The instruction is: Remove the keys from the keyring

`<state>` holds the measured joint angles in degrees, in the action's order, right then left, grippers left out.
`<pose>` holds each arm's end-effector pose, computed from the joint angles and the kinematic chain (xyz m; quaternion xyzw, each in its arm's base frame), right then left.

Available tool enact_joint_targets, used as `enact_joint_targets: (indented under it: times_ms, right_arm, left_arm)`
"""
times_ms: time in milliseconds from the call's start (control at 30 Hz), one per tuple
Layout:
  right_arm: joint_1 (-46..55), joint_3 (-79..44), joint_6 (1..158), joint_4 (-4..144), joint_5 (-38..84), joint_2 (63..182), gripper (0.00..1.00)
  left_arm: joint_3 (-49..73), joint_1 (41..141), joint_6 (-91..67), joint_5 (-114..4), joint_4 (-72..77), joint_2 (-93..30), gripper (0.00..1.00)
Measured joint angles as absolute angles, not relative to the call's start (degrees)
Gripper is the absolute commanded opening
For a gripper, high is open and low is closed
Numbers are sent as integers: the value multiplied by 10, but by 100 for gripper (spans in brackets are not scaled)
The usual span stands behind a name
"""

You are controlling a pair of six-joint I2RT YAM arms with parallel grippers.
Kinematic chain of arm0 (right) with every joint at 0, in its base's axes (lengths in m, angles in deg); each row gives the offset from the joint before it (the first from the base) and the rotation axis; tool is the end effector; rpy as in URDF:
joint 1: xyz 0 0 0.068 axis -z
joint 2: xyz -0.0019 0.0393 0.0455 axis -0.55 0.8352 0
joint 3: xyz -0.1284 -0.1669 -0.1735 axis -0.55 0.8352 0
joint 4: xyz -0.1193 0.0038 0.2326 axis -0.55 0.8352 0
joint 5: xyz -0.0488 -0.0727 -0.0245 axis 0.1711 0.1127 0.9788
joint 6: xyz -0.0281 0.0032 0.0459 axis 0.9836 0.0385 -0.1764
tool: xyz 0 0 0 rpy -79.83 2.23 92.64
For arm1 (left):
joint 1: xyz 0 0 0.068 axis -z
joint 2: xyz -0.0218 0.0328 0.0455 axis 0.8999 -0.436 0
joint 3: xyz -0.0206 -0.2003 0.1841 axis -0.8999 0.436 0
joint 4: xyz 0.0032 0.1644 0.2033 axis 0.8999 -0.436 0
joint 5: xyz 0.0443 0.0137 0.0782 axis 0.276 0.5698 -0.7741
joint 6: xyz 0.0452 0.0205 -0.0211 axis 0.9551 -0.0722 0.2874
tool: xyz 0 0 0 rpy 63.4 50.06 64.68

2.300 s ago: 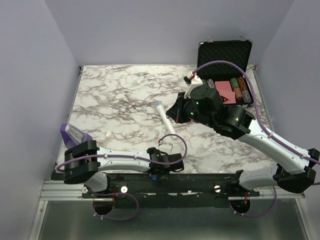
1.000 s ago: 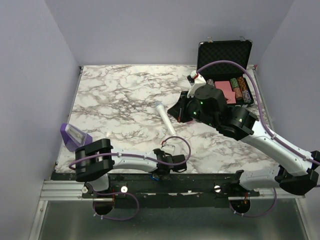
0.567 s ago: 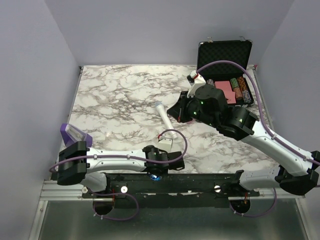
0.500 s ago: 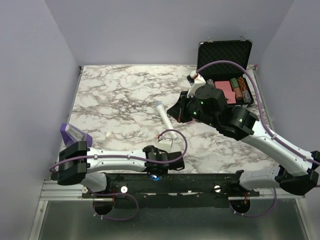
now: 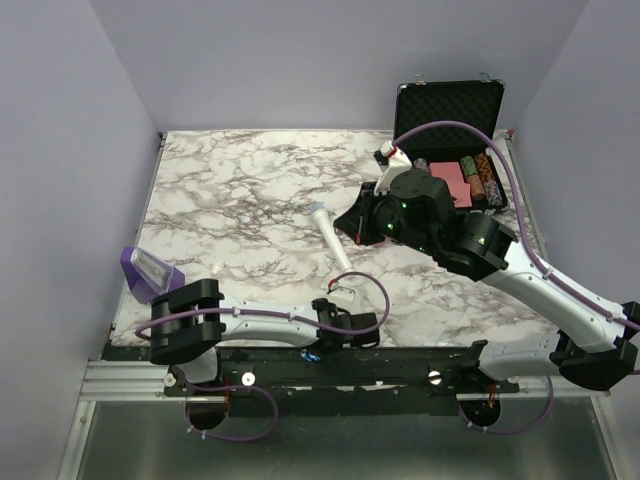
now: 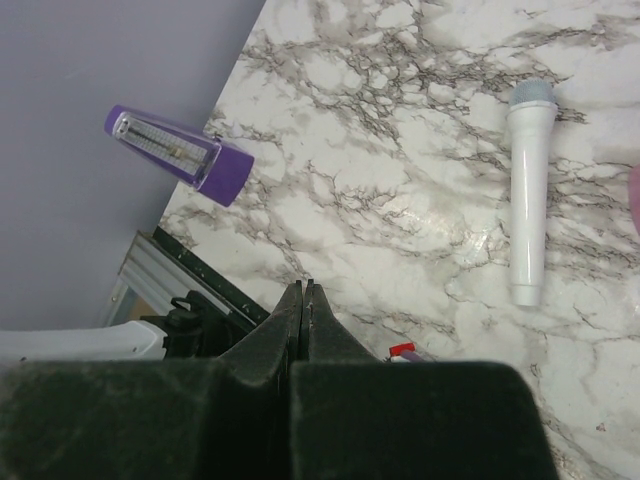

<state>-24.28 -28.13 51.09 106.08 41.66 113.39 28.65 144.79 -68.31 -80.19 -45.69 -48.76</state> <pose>0.1469 0.2191 0.4387 -0.1103 0.8252 0.3412 0.4365 0.0554 -0.2709 0.1683 0.1044 0.9818 -0.0103 0.1581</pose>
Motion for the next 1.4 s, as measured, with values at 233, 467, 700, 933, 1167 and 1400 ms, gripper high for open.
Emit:
enact_joint_targets:
  times_ms: [233,467,700,933,1167,1400]
  right_arm:
    - [-243,-276,511,1058,417,1135,1]
    - [-239,-275,511,1058,417,1138,1]
    - [-239,-275,511,1057,417,1138,1]
    - [-235,-271,510,1057,411,1142,39]
    - [-229,-271,507,1057,399,1164,55]
    - [-228,-271,506,1057,389,1168,56]
  left_arm:
    - [287,1443,-673,-787,-437,-508,24]
    - [297,1430,-669,-763,-415,-523,23]
    - [304,1422,-669,-753,-412,-526,21]
    - [301,1436,-684,-772,-444,-524,25]
    - [291,1449,-709,-794,-494,-516,27]
    - [284,1449,-714,-802,-514,-517,32]
